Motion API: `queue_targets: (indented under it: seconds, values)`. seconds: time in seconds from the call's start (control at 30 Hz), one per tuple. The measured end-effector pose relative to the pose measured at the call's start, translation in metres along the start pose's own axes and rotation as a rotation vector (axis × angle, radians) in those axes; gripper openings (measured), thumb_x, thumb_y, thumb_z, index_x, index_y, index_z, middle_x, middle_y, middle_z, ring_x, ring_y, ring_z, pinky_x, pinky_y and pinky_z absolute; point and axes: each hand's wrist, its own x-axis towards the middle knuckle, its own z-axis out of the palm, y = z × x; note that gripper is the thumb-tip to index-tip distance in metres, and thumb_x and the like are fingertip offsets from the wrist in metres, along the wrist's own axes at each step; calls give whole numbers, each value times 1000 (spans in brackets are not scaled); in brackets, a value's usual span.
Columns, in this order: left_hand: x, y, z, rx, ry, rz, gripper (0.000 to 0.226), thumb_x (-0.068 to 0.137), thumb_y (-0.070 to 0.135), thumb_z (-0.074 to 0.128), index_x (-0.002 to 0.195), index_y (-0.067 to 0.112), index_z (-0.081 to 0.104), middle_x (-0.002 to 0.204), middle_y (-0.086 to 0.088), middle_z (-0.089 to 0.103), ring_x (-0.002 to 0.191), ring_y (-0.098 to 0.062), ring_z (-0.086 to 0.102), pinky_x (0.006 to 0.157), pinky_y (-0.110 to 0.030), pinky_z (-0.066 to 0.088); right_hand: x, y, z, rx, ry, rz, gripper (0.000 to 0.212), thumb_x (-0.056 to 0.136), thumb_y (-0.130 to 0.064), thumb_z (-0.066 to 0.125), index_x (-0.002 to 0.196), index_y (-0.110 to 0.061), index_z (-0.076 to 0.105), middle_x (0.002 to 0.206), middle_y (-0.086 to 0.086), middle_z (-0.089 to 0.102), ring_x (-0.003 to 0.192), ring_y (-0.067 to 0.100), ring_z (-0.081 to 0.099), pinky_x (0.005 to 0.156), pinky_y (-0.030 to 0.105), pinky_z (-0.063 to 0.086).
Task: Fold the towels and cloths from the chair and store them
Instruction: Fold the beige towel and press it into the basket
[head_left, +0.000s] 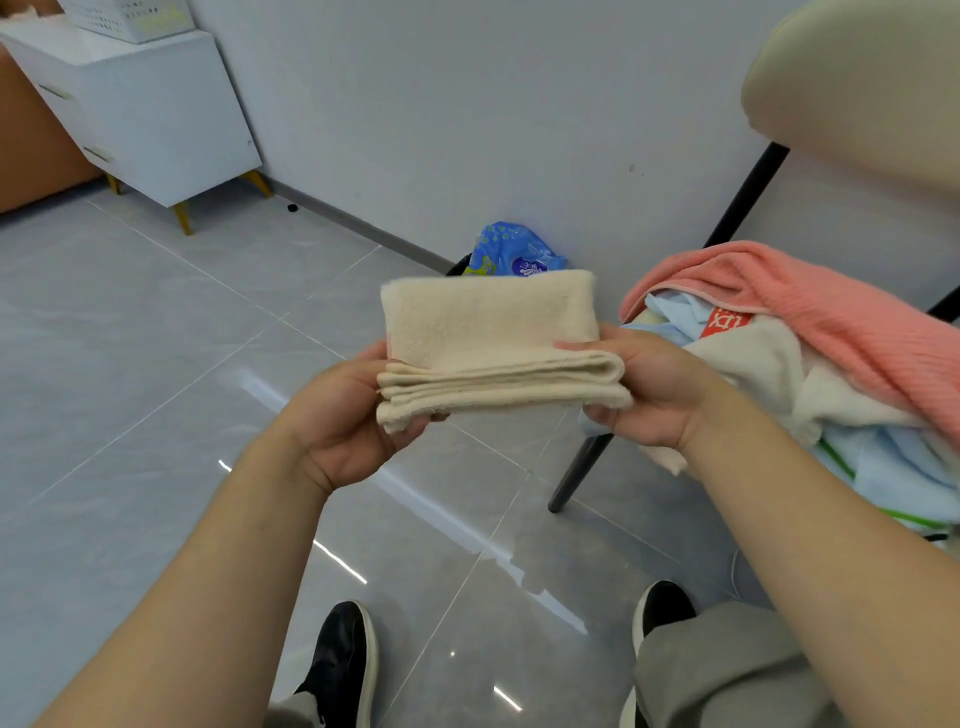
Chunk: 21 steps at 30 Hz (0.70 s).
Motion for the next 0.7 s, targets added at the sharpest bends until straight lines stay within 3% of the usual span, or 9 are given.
queue_targets:
  seconds: [0.07,0.13,0.3,0.37,0.5,0.57,0.7]
  values:
    - [1,1,-4,-60,10,57,41,97,-4,36,109,21,66,80,-8,71,53,-18,63,34,-16,44,-1,3,-4,32,-19,-83,42,77,3,55,116,-14,58,75,3,65,47,7,56,31,13,35]
    - [2,0,-7,-85,23,82,41,97,-5,34,106,19,65,82,-9,72,56,-18,65,34,-16,44,2,12,-6,59,-64,-134,39,76,3,54,112,-10,56,66,1,63,42,5,51,30,12,29]
    - [13,-8,-22,-145,11,4,43,74,0,56,115,13,62,89,-13,72,68,-24,71,40,-20,51,24,35,-18,118,-137,-122,65,61,-17,87,117,-9,55,65,0,65,46,8,54,33,16,33]
    - [27,-7,-31,-179,4,-31,50,67,3,67,116,10,63,91,-15,72,71,-26,72,42,-22,54,36,38,-22,78,-75,-126,46,75,-11,70,118,-9,55,63,-1,64,43,7,52,32,16,31]
    - [67,-15,-35,-188,156,-169,36,89,-2,39,113,10,64,86,-15,72,66,-24,71,41,-20,53,70,57,-42,27,140,-35,21,91,-4,49,98,-17,64,58,1,53,41,11,36,35,23,16]
    - [85,-25,-41,-245,250,-268,34,99,3,32,112,6,63,84,-15,72,63,-23,70,40,-20,51,85,68,-43,-10,280,65,27,98,-2,44,91,-18,64,54,-1,46,44,10,30,45,29,8]
    - [78,-28,-47,-413,390,-383,32,101,11,33,104,0,63,84,-14,70,61,-19,68,39,-17,48,87,68,-19,-55,397,171,48,99,4,37,78,-24,70,52,-4,49,41,6,33,40,21,9]
